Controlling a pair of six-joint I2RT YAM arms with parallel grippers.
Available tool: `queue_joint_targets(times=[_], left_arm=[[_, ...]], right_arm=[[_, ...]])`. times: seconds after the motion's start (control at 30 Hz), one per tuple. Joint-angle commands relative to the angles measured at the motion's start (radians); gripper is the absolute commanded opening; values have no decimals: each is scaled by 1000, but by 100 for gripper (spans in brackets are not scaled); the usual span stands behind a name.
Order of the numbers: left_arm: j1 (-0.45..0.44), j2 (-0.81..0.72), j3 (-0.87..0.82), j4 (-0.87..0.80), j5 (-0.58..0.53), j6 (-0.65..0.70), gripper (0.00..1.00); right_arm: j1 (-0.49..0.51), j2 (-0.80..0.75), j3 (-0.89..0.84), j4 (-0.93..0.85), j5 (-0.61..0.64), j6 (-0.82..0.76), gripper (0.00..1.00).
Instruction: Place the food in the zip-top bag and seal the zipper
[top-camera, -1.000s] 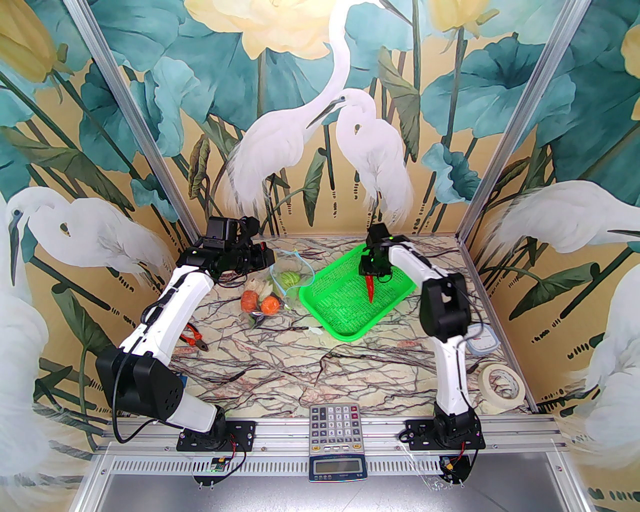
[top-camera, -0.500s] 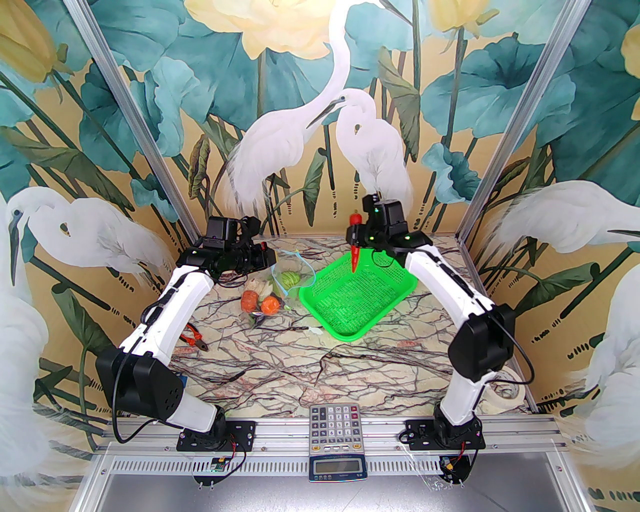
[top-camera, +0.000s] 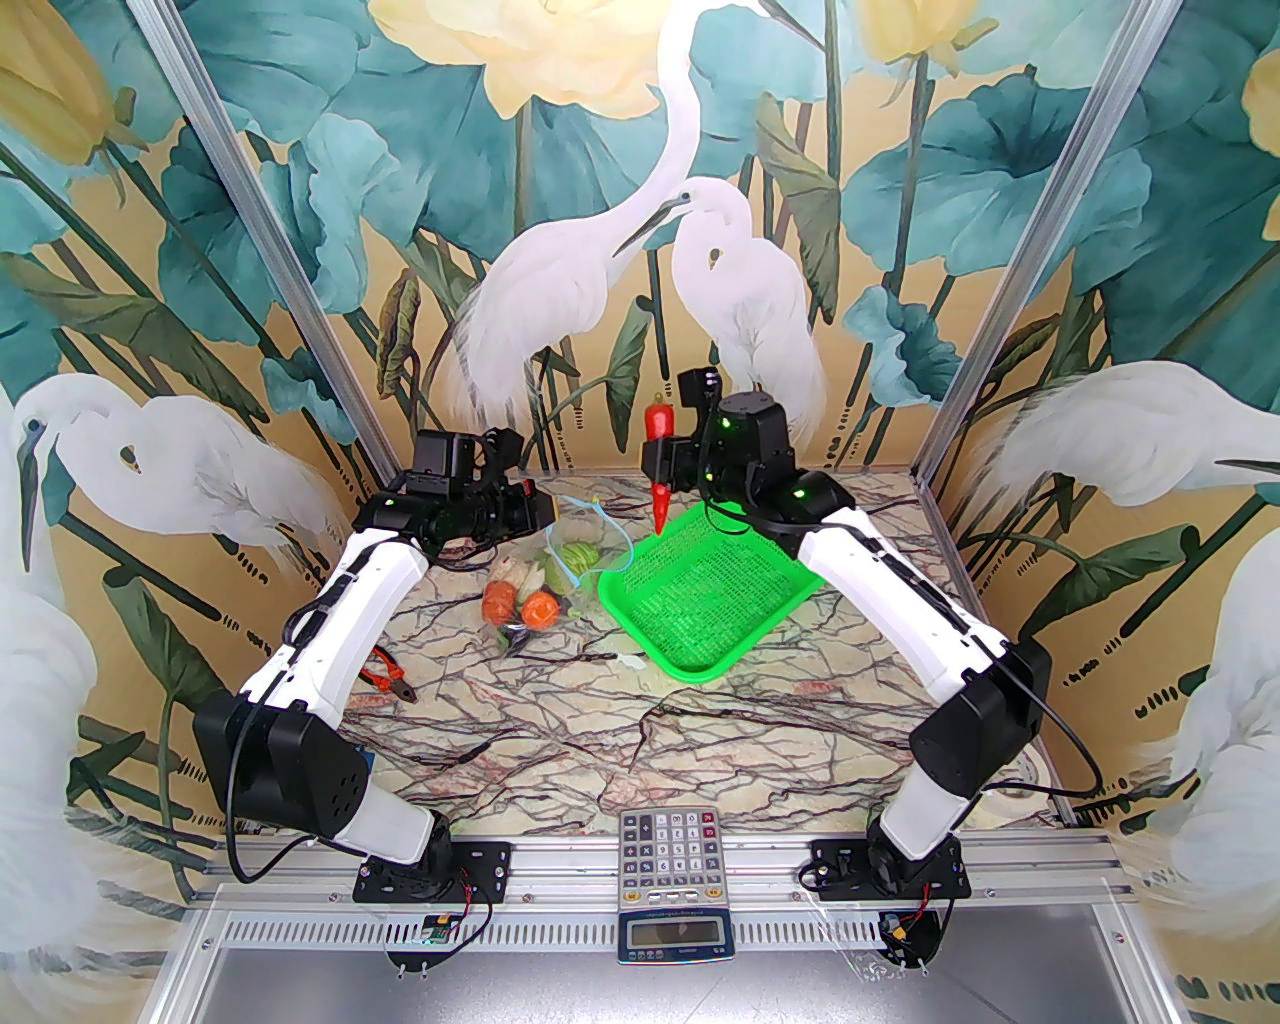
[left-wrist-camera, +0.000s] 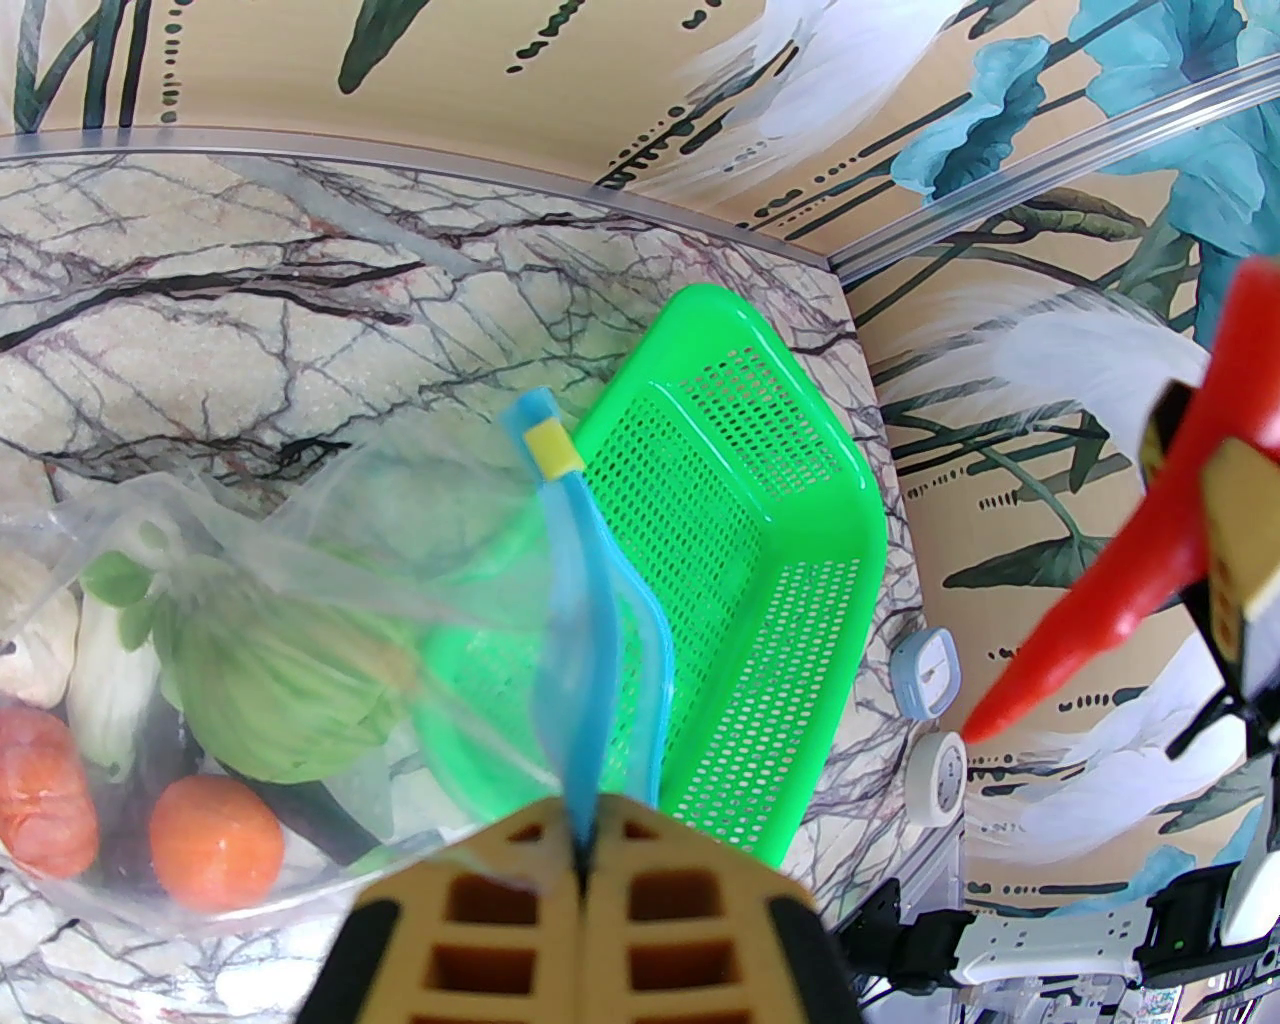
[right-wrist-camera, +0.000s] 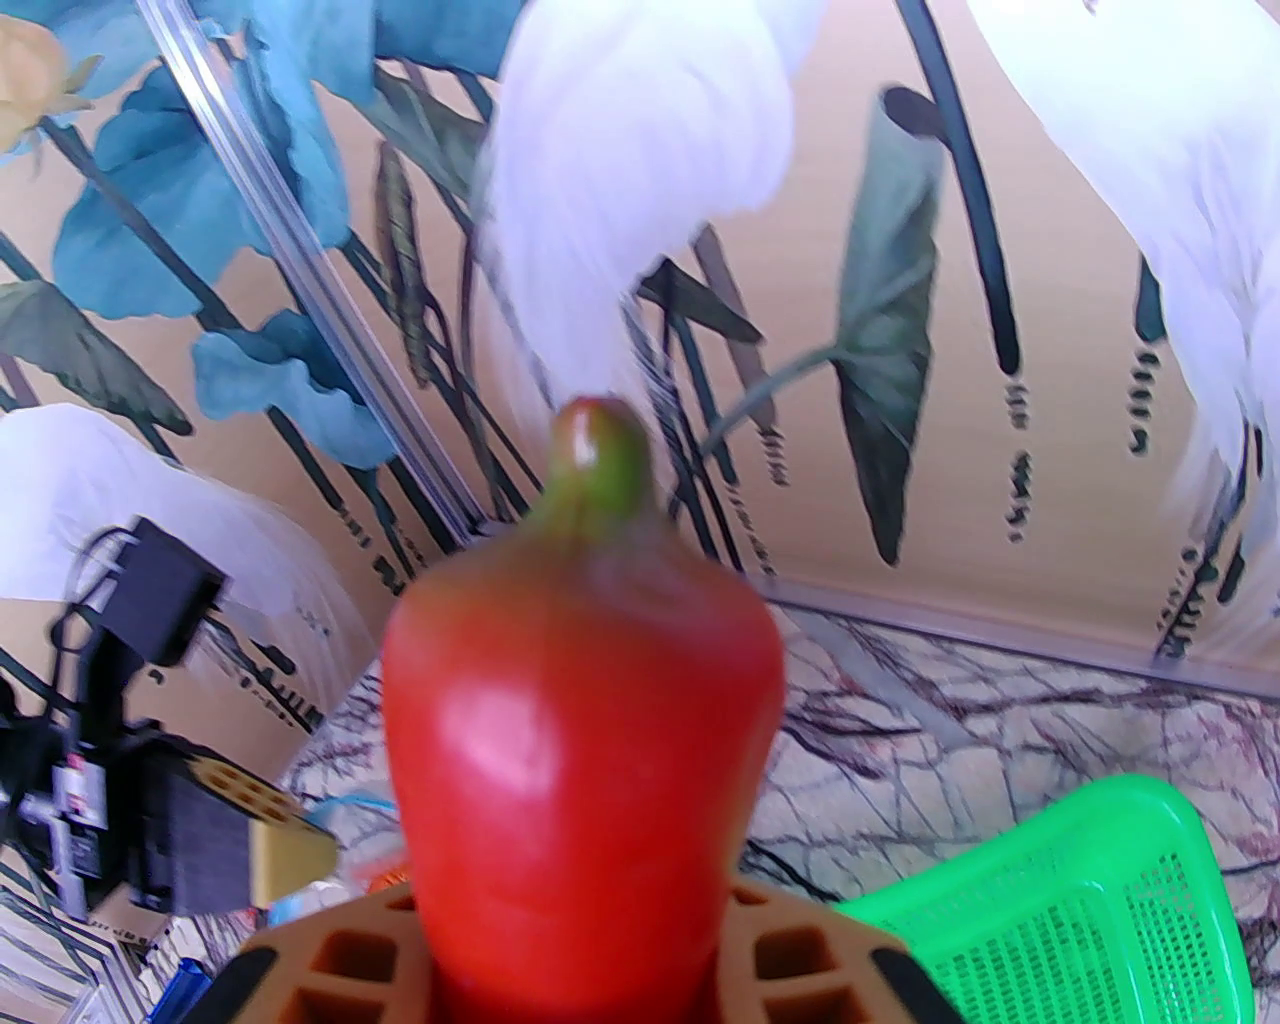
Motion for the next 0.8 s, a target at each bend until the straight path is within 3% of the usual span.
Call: queue_joint_targets(times=[0.0, 0.5, 0.77], left_arm=[[6, 0, 15, 32, 37, -16, 2], [6, 4, 38, 4, 27, -13, 1], [7, 7, 52, 5, 41, -38, 1]], right_arm=[[28, -16, 39, 54, -22, -10, 17], [106, 62, 53, 123, -83, 4, 16], [145, 110, -86, 340, -26, -28, 15]])
